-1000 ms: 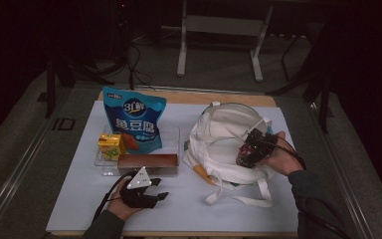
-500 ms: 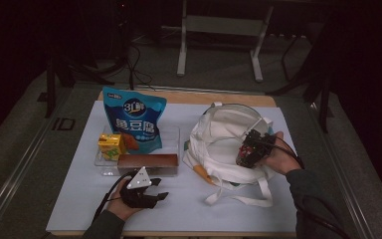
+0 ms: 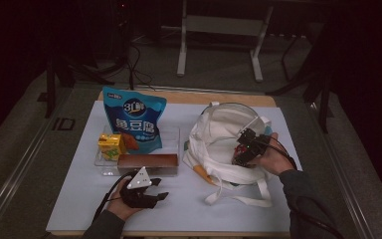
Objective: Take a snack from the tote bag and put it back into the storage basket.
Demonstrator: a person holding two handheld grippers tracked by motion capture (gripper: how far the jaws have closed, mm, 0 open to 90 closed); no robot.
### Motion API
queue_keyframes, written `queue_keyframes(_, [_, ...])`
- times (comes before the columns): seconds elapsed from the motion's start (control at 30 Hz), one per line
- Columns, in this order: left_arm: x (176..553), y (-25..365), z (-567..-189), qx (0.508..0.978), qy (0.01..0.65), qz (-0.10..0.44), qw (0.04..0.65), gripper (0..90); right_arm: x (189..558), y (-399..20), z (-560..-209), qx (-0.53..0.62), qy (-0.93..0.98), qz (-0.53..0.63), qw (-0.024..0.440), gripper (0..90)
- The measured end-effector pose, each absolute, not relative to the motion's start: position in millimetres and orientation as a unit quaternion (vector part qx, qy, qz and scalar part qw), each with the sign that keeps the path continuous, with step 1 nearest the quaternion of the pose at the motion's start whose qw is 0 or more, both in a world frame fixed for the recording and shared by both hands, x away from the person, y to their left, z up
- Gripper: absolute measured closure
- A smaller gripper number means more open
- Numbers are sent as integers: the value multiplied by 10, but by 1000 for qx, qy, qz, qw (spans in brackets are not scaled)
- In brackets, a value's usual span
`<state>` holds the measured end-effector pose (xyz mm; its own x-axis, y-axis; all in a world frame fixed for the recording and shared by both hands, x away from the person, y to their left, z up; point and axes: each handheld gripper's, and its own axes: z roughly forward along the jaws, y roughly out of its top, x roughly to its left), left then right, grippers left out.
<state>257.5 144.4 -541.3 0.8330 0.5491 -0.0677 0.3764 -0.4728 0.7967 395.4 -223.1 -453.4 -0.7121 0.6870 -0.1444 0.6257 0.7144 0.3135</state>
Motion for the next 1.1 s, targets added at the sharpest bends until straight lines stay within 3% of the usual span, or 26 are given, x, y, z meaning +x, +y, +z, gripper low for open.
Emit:
queue_keyframes(0.83, [2576, 1442, -5413, 853, 271, 99, 435, 430, 3952, -2313, -4508, 330, 928, 115, 127, 205])
queue_keyframes(1.1, [2575, 1440, -5414, 853, 272, 99, 435, 430, 3947, -2287, -4528, 342, 923, 106, 142, 239])
